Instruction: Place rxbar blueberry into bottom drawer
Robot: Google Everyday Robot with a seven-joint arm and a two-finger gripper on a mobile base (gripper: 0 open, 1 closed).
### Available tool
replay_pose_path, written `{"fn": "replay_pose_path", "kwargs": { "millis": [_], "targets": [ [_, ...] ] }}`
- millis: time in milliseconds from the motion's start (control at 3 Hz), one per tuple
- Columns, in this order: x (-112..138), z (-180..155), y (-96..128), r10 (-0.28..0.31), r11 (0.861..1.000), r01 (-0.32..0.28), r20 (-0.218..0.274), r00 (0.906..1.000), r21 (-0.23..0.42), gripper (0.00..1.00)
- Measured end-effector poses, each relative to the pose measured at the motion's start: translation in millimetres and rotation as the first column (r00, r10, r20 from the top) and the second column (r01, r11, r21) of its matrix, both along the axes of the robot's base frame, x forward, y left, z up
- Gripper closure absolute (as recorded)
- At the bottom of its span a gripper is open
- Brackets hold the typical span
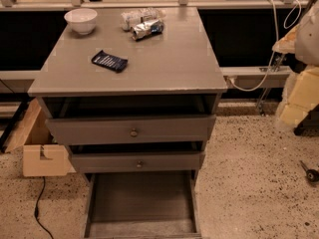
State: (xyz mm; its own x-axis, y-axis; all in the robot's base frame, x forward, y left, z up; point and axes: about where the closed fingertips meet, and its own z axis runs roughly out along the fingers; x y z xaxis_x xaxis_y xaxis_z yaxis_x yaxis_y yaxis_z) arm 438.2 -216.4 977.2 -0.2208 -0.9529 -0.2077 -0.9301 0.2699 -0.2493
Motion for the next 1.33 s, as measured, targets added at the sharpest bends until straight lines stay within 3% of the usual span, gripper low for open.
{"fn": "replay_pose_path", "kwargs": {
  "millis": [333, 667, 1000, 1333],
  "targets": [
    [2.1, -0.9, 2.5, -0.002, 1.000, 0.002, 0.003, 1.0000, 0.014, 0.00],
    [28.8, -10.0, 32.9, -0.023, 0.982, 0.016, 0.034, 0.9992, 0.187, 0.00],
    [77.1, -11.6, 80.5, -0.044, 0.906, 0.009, 0.071, 0.9965, 0.424, 0.00],
    [121.8, 2.3, 126.9, -0.077, 0.813, -0.002, 0.111, 0.9908, 0.582, 0.00]
  ]
}}
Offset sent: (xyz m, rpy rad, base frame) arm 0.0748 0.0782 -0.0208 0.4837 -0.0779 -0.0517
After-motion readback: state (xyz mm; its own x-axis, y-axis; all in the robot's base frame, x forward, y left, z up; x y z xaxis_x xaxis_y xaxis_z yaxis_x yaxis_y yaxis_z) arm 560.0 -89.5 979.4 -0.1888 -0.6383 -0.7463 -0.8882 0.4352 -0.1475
